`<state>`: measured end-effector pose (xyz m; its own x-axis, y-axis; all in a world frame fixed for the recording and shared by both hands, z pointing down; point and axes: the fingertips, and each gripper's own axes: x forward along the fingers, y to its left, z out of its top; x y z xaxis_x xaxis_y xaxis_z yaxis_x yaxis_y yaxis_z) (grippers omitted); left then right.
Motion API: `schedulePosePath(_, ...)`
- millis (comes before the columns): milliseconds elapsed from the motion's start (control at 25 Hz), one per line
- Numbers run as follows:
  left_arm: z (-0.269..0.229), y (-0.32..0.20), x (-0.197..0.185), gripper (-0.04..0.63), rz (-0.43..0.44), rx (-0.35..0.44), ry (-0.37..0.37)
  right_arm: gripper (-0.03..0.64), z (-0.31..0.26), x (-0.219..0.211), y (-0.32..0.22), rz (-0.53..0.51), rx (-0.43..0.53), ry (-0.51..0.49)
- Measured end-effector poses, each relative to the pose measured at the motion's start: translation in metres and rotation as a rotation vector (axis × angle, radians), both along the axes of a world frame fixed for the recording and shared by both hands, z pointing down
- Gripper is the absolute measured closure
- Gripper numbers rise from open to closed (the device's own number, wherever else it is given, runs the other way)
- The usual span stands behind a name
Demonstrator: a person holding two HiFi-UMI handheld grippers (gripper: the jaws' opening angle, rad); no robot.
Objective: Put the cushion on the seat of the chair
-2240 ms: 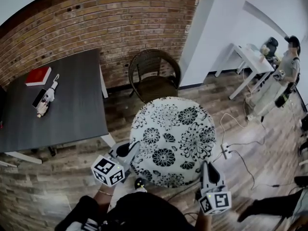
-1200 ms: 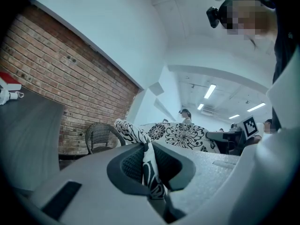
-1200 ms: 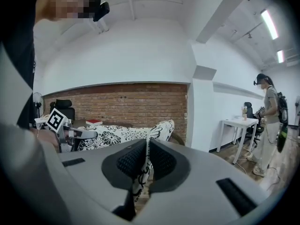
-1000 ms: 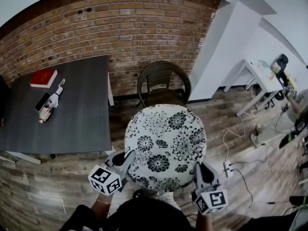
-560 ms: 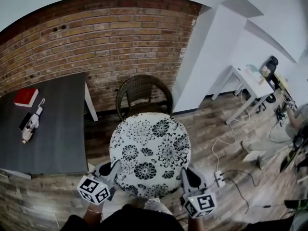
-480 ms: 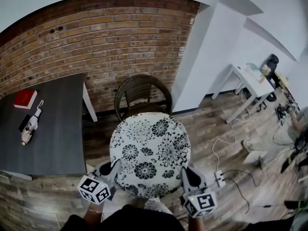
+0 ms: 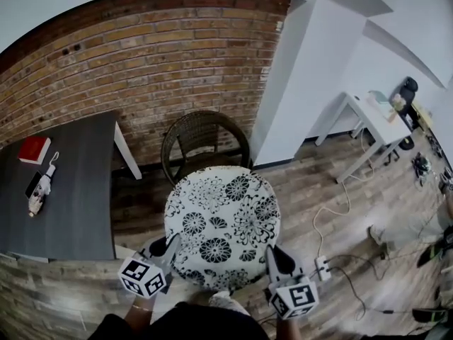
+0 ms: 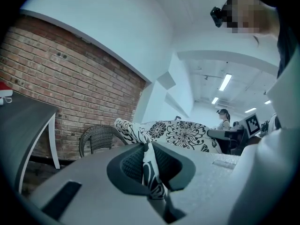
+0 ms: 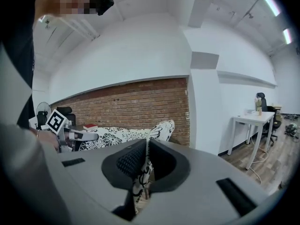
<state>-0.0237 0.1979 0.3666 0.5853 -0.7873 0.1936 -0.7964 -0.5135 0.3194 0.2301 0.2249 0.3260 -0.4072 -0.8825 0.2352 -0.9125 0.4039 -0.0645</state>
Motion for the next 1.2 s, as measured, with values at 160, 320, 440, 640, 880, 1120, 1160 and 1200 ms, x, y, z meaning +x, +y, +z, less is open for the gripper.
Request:
schedulePosePath(160,0.003,-0.006,0.017,0.581,-0.013,-0.010,-0.022,0.597,0.005,0.016,-0.008,-0.029,0.018,-0.052)
schedulePosePath(320,0.004,-0.016,0.034,0.581,-0.032,-0.018,-0.029,0.597,0.007,0.032,-0.022,-0.039,0.036,-0.082)
schedulePosePath(440,0.006,-0.016,0.047,0.581,-0.042,-0.018,-0.056,0.597,0.014,0.047,-0.024,-0.048,0.029,-0.087)
schedulePosePath(640,0.002,-0.027,0.063,0.581,-0.061,-0.005,-0.093,0.597,0.018,0.065,-0.039,-0.061,0.032,-0.102)
schedulePosePath(880,0.007,-0.038,0.081,0.581,-0.073,-0.032,-0.102,0.597,0.021,0.084,-0.053,-0.069,0.018,-0.118)
schedulePosePath(1120,0.018,-0.048,0.090,0.581,-0.093,-0.029,-0.094,0.598,0.032,0.096,-0.062,-0.069,0.018,-0.099)
schedulePosePath(1160,0.021,-0.048,0.091,0.581,-0.095,-0.034,-0.089,0.597,0.033,0.098,-0.063,-0.068,0.010,-0.092)
schedulePosePath(1200,0.024,-0.048,0.091,0.581,-0.096,-0.039,-0.088,0.598,0.034,0.098,-0.065,-0.066,0.002,-0.088)
